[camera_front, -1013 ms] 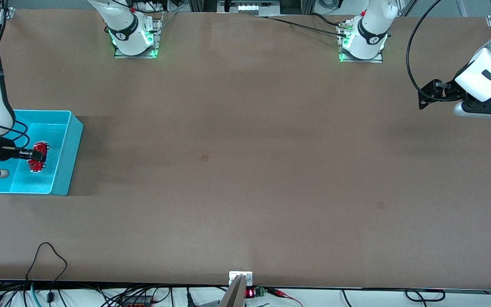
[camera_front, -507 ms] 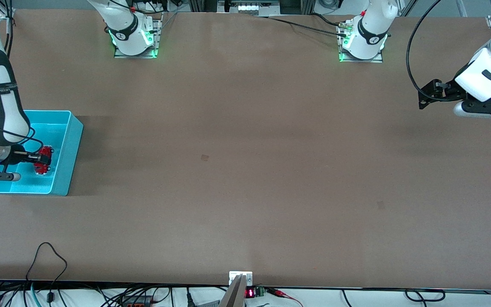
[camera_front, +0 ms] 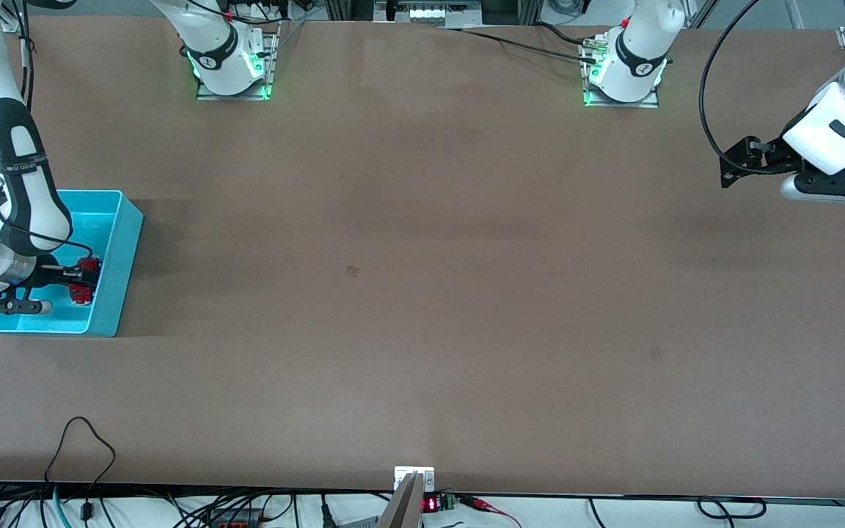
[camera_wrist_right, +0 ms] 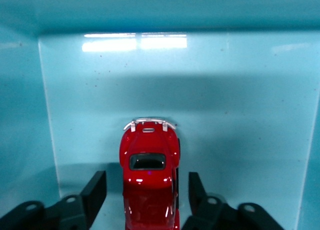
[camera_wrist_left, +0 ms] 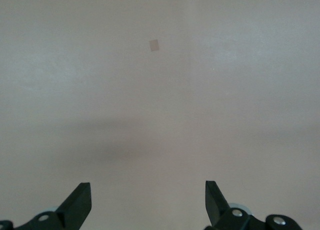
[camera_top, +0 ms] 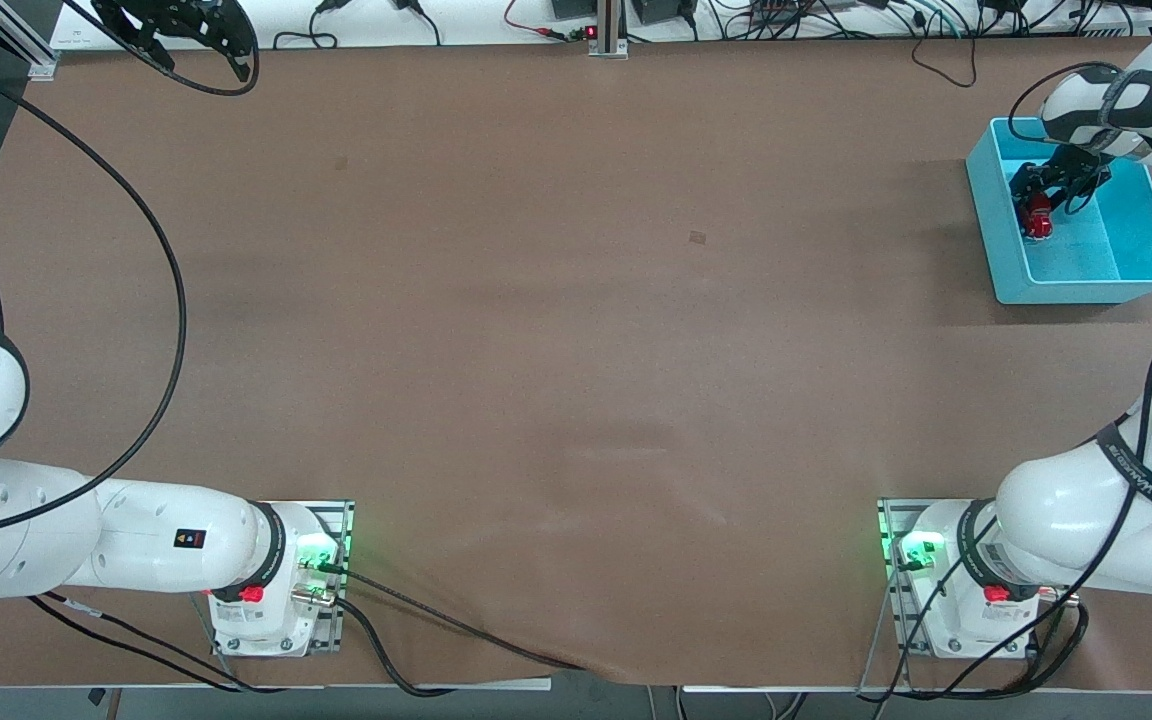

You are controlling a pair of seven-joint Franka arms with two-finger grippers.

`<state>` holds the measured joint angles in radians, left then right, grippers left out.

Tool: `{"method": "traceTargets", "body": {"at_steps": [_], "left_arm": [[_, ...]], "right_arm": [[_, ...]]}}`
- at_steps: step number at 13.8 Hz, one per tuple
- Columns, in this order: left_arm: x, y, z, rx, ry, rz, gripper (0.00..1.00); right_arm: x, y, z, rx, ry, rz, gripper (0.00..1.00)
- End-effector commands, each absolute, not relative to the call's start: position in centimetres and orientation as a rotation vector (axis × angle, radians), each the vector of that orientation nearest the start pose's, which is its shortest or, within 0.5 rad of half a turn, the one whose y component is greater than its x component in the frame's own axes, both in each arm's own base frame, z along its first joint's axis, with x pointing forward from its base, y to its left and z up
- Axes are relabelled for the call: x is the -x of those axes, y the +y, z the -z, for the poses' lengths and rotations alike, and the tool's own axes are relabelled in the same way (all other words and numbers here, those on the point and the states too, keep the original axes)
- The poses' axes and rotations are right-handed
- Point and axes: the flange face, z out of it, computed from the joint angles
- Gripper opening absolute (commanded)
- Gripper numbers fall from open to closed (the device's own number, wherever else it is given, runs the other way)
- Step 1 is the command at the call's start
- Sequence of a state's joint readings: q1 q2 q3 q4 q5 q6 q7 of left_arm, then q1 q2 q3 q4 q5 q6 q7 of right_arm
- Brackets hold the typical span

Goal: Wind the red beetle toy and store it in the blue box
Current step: 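Open the right gripper to release the car in the box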

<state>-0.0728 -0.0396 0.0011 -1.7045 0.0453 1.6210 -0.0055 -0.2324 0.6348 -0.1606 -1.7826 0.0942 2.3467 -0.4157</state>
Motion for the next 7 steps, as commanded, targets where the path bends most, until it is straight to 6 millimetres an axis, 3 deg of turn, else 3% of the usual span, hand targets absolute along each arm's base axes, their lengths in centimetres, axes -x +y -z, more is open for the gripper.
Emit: {"method": "traceTargets", "body": {"at_steps": [1,3,7], "left_arm": [[-54.2,-3.6,-59.5,3.092,0.115,-0.071,1.0],[-54.2,-3.6,-59.5,3.092,0.115,-0.071,1.0],[-54.2,-3.5,-59.5,3.093,0.113,-0.071,1.0]], "right_arm": [[-60.7,-23.5,-23.1,3.141,-0.022,-0.08,1.0],[-61.1,-21.7,-28.4,3.098,-0.012,-0.095,1.0],[-62.7,-17.9,-39.5,3.117,-0.097,0.056,1.0]]}}
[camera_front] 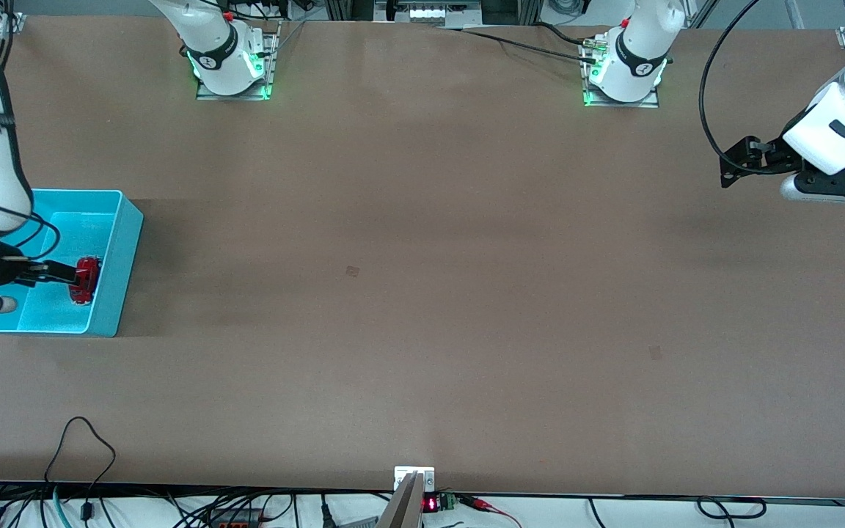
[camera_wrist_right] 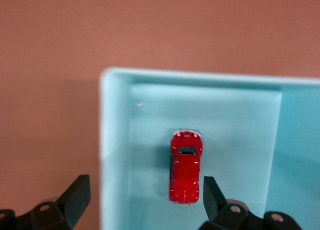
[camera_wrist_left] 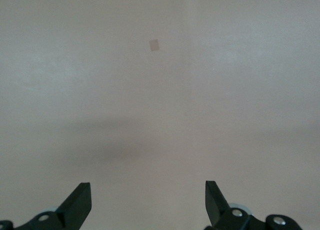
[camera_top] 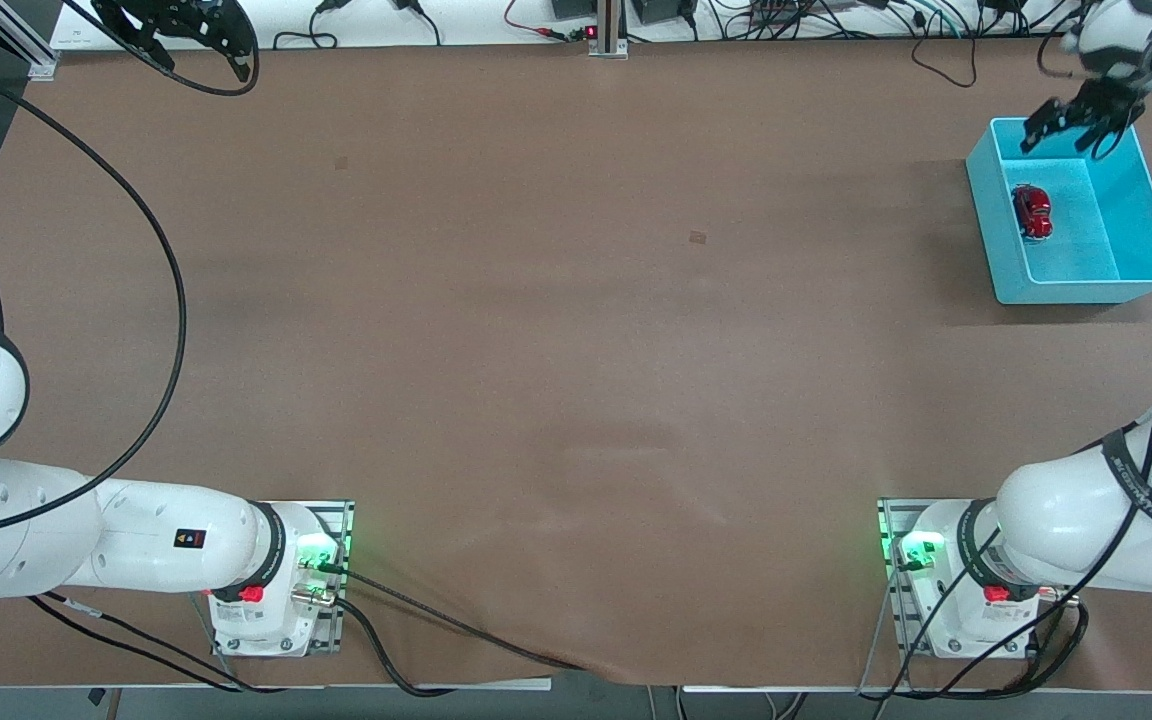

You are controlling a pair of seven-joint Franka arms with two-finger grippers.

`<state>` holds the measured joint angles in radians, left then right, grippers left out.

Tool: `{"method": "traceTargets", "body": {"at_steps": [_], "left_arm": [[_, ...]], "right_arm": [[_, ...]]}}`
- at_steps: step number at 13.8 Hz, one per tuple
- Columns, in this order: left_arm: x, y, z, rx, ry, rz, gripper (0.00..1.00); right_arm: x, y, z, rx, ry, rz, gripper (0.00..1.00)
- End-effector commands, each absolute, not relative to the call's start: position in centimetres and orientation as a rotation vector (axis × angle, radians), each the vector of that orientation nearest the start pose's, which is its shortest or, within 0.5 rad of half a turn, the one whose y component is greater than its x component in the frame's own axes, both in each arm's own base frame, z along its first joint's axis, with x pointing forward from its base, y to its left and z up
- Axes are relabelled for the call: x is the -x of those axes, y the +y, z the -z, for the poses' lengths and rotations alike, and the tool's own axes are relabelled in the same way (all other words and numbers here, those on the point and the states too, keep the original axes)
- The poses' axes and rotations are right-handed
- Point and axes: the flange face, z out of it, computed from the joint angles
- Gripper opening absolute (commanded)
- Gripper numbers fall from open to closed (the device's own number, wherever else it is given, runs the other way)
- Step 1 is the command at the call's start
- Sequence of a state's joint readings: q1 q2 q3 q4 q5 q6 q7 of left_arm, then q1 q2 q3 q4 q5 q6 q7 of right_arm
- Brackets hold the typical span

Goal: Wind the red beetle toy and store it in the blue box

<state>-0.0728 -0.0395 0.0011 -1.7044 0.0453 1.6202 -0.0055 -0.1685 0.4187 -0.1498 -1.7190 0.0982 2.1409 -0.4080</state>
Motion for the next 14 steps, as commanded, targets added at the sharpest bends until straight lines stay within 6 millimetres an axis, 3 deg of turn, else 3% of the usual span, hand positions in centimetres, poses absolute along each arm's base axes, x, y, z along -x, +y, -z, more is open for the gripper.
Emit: {"method": "traceTargets", "body": {"at_steps": [1,3,5,7,9,12,14], "left_arm": [[-54.2,-3.6,-59.5,3.092,0.115,-0.071,1.0],[-54.2,-3.5,-59.5,3.093,0.113,-0.071,1.0],[-54.2,-3.4,-59.5,3.093,0.113,-0.071,1.0],[-54.2,-3.5,-59.5,3.093,0.115,-0.071,1.0],[-54.2,-3.4,-59.5,3.093,0.113,-0.071,1.0],[-54.2,-3.5,-59.5,3.093,0.115,-0.071,1.0],[-54.2,-3.5,-59.5,3.091,0.115,-0.071,1.0]], "right_arm": [[-62.9,-17.2,-42.3,3.109,-0.115,0.066,1.0],[-63.3,-15.7,-47.4,3.092,-0.152,0.058,1.0],[-63.7,-13.3,-51.0,3.088,-0.074,0.064,1.0],[-63.5,-9.4,-53.9,3.092,0.013,0.114,1.0],[-62.2,-7.0,-56.1,3.083,0.127,0.084,1.0],[-58.8,-8.2,-59.8,3.072,0.178,0.011,1.0],[-58.0,-9.9,-60.3,3.067,0.204,-0.004,1.0]]}}
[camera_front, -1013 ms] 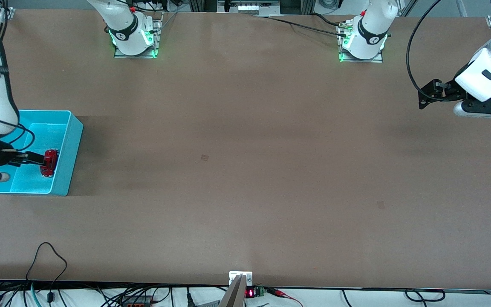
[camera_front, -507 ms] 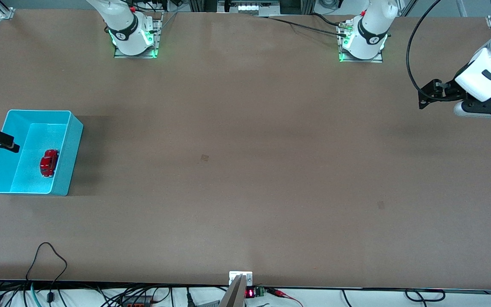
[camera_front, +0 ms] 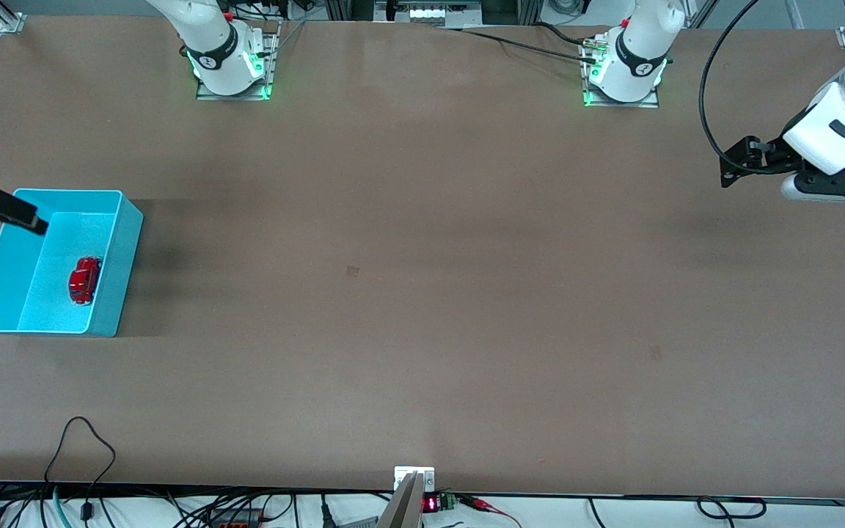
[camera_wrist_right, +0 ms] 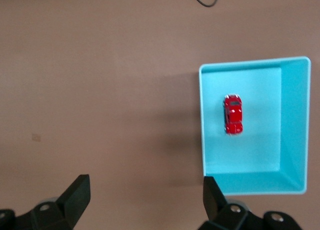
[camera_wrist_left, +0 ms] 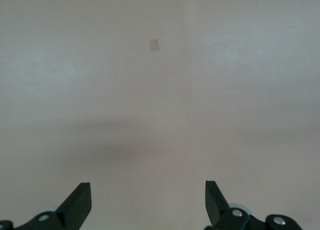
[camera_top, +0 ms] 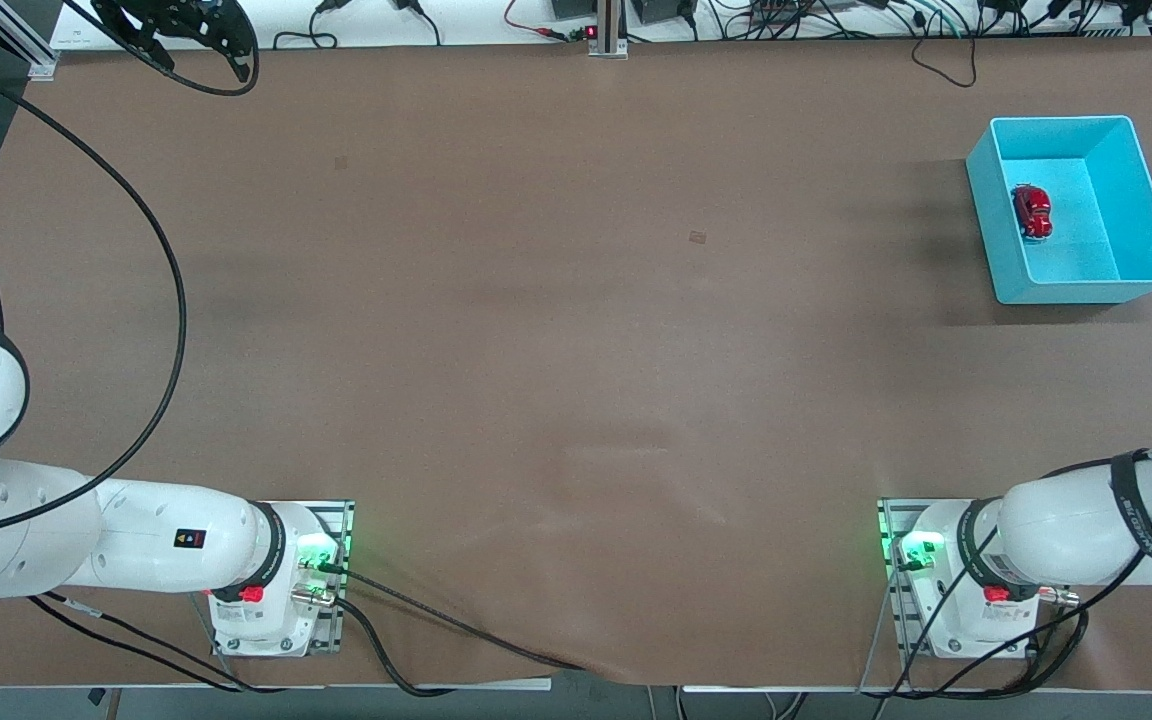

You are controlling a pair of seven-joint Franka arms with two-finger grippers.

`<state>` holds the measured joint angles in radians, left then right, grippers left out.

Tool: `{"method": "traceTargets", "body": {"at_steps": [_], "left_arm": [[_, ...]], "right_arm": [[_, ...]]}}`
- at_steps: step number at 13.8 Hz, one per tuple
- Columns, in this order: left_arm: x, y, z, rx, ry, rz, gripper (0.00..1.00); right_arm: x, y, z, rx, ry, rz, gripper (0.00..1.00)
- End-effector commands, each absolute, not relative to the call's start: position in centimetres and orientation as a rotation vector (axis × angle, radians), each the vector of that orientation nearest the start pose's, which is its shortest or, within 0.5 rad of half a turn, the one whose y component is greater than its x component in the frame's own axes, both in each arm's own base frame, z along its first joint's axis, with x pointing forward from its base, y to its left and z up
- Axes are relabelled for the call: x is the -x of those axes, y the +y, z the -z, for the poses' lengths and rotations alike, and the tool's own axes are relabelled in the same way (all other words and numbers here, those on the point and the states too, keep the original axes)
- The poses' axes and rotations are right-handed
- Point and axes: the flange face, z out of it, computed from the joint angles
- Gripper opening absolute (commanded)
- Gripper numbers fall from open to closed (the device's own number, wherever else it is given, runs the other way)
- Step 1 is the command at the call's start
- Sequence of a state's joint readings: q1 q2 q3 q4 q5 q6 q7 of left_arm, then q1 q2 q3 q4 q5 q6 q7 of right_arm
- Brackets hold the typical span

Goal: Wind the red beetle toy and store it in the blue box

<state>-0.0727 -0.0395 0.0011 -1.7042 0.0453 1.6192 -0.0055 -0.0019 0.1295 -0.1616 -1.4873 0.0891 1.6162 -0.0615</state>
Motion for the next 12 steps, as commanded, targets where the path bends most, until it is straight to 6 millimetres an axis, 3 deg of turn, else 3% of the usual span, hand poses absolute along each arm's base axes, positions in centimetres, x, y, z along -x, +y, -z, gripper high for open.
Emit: {"method": "traceTargets", "body": {"at_steps": [1,5,9,12], "left_arm": [[-54.2,-3.5,-59.6,3.091,0.115,-0.068,1.0],[-54.2,-3.7,-59.5,3.094,0.198,-0.066,1.0],[-54.6,-4.0,-59.5,3.182,0.178,-0.035,1.0],[-54.6,-4.0,-59.5,3.177,0.183,-0.035,1.0]], "right_arm": [[-57.9,-10.3,-60.4,3.069,0.216,-0.006,1.0],[-56.4,-8.0,-59.6,3.147,0.157,-0.117,1.0],[-54.2,-7.9,-58.4,3.149,0.154,-0.012,1.0],[-53.2,-7.7,-59.5,3.144,0.199,0.015,1.0]]}}
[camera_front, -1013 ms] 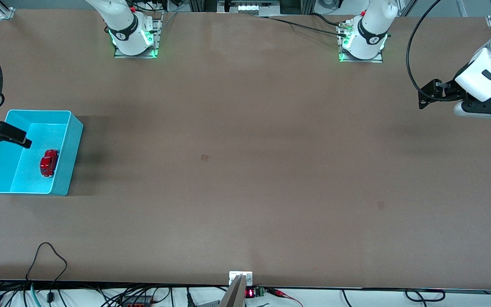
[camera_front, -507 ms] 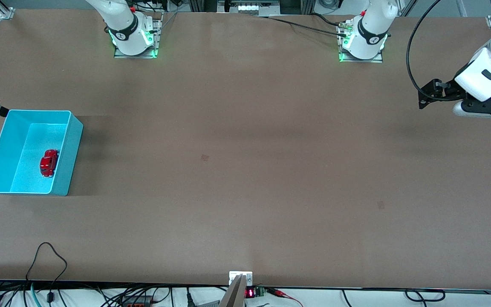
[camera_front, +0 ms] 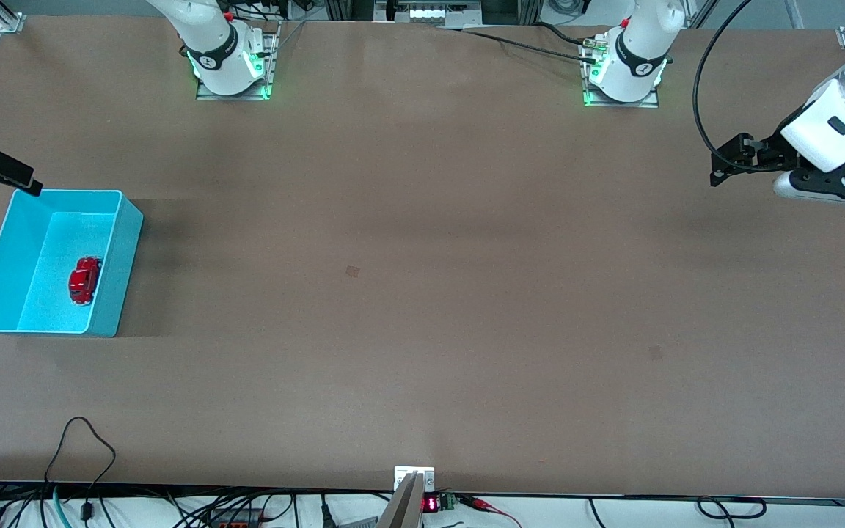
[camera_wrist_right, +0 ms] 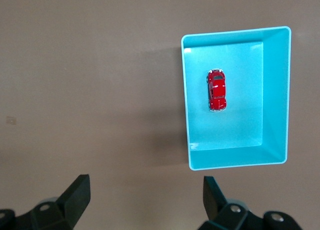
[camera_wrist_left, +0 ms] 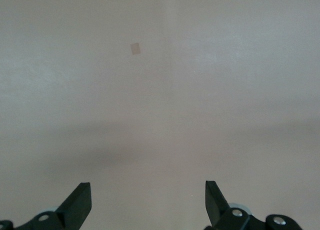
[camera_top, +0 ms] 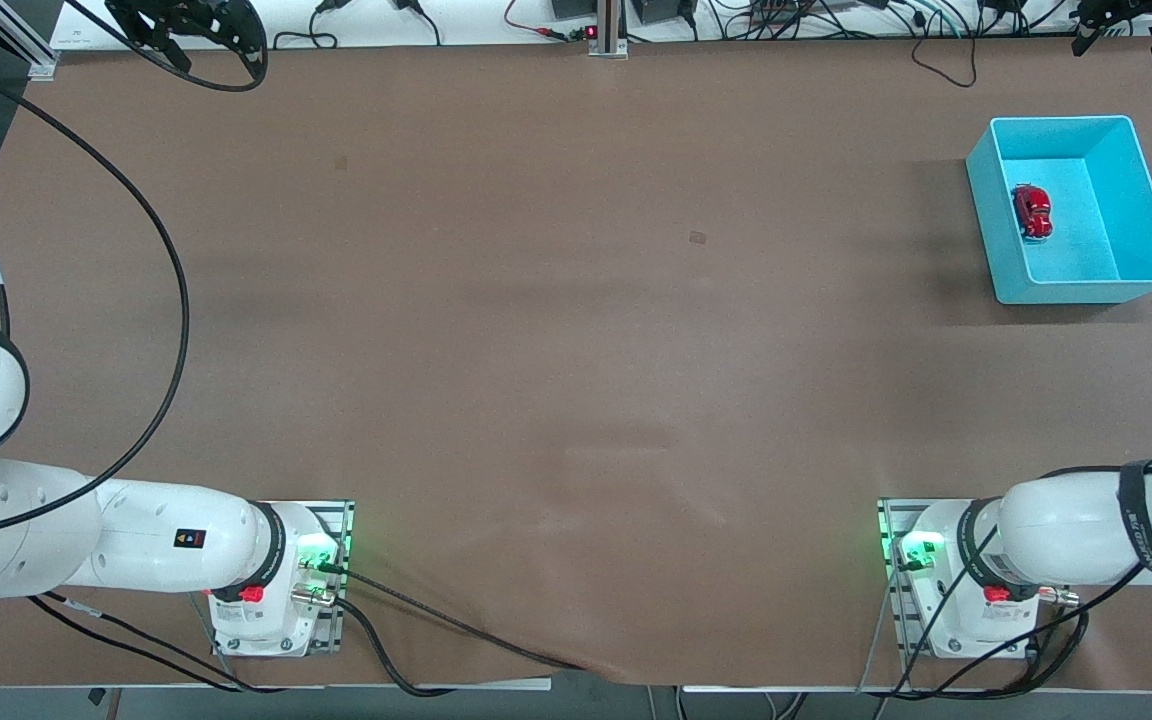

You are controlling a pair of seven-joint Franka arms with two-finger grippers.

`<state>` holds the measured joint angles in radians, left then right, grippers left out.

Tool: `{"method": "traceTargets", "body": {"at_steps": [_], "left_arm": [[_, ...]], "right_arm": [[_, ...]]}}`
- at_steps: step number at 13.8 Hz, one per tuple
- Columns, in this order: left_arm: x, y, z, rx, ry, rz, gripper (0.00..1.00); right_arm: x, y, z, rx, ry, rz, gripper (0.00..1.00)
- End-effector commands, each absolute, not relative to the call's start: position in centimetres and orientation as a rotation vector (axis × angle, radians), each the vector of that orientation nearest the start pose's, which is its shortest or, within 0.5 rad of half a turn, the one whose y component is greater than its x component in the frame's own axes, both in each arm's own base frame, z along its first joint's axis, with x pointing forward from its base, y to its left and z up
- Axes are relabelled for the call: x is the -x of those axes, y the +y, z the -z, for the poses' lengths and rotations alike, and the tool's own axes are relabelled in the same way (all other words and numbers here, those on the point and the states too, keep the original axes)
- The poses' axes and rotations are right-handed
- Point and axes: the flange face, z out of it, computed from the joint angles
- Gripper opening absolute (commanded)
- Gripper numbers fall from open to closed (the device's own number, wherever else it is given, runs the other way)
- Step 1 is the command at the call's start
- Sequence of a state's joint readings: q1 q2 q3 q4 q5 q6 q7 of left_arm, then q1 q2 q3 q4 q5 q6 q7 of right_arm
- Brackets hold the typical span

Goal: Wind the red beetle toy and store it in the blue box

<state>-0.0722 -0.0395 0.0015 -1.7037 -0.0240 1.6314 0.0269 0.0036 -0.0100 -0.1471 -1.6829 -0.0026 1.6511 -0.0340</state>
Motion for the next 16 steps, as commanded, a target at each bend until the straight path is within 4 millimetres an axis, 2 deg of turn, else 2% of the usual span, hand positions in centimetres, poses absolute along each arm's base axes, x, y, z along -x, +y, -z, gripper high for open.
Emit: {"method": "traceTargets", "body": {"at_steps": [1,6,16], "left_arm": [[-54.5,-3.9,-59.6,3.176,0.184,-0.035,1.0],[-54.5,-4.0,-59.5,3.152,0.199,-0.039,1.0],[-54.5,-3.9,-59.5,3.147,0.199,-0.041,1.0]], "right_arm": [[-52.8,-7.7,-59.7,3.142,0.197,0.024,1.0],[-52.5,-7.8,-60.4,3.138,0.116,0.047,1.0],[-51.6,-7.5,-61.3,3.139,0.118,0.02,1.0]]}}
